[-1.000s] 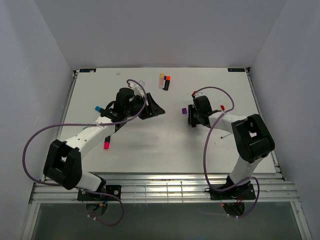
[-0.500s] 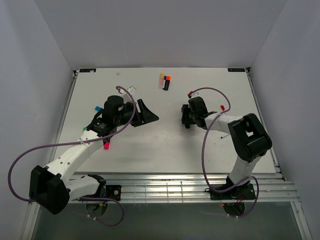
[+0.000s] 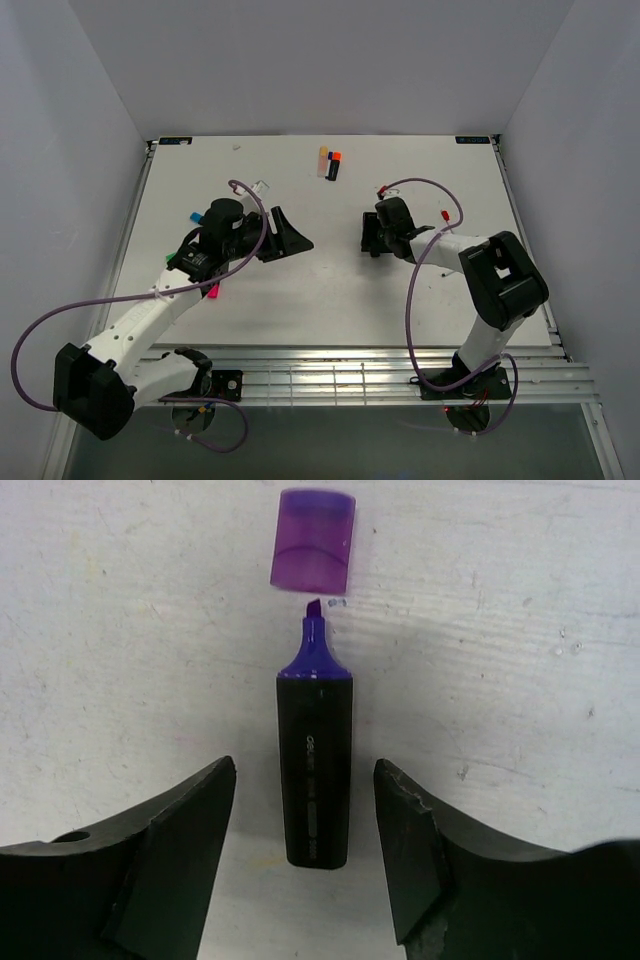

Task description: Open the pen caps

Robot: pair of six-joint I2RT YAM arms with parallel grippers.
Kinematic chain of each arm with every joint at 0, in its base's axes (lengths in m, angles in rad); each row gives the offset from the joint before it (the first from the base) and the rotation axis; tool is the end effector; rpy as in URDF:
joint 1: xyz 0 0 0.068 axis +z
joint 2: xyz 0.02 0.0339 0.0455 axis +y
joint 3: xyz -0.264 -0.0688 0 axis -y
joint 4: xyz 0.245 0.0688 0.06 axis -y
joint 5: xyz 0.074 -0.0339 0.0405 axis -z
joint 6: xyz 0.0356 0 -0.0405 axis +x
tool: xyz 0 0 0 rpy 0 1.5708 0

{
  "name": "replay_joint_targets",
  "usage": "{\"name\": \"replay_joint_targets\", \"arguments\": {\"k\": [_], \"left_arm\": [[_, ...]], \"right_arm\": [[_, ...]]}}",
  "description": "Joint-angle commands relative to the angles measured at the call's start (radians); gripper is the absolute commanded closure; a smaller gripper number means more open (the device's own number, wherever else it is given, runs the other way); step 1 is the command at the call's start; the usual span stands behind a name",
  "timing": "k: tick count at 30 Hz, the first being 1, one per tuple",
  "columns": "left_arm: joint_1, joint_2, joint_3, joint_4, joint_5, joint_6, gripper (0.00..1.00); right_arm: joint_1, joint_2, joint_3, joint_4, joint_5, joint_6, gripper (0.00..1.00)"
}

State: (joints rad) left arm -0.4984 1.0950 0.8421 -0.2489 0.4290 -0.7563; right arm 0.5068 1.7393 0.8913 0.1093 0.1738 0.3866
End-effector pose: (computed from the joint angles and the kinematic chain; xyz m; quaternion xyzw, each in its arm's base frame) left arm 0.2077 -0.1299 0.2938 -0.0006 0.8478 -0.4405 0.2954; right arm 0.3107 0.1655 0.1563 -0.0197 0.9117 0.1023 0.3974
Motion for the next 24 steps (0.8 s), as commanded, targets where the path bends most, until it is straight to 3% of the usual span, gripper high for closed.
{"name": "replay_joint_targets", "arguments": {"k": [1, 4, 6, 8, 9, 10, 17, 22, 24], "left_arm": [[0.003, -0.041, -0.009, -0.02, -0.015, 0.028, 0.3], [0.003, -0.038, -0.006, -0.016, -0.019, 0.029, 0.28], [0.003, -0.032, 0.002, -0.007, -0.025, 0.035, 0.28], [0.003, -0.018, 0.012, -0.01, -0.041, 0.043, 0.28], [0.003, -0.015, 0.018, -0.01, -0.065, 0.044, 0.28], [0.003, -0.011, 0.02, -0.009, -0.079, 0.045, 0.28], [0.003, -0.015, -0.003, 0.036, -0.168, 0.023, 0.28], [0.003, 0.005, 0.029, 0.011, -0.217, 0.026, 0.28], [0.003, 0.006, 0.032, 0.003, -0.231, 0.023, 0.28]], "right_arm": [[0.007, -0.015, -0.035, -0.246, 0.01, 0.011, 0.35], [0.019, -0.064, 0.012, -0.304, 0.013, -0.005, 0.3], [0.024, -0.08, 0.084, -0.332, 0.041, -0.032, 0.18], [0.024, -0.07, 0.176, -0.347, 0.049, -0.064, 0.13], [0.025, -0.048, 0.21, -0.343, 0.047, -0.069, 0.02], [0.024, -0.031, 0.247, -0.341, 0.047, -0.071, 0.09], [0.016, 0.195, 0.621, -0.346, 0.01, -0.106, 0.1], [-0.001, 0.451, 1.01, -0.472, 0.039, -0.101, 0.02], [-0.001, 0.523, 1.08, -0.471, 0.085, -0.095, 0.0]]}}
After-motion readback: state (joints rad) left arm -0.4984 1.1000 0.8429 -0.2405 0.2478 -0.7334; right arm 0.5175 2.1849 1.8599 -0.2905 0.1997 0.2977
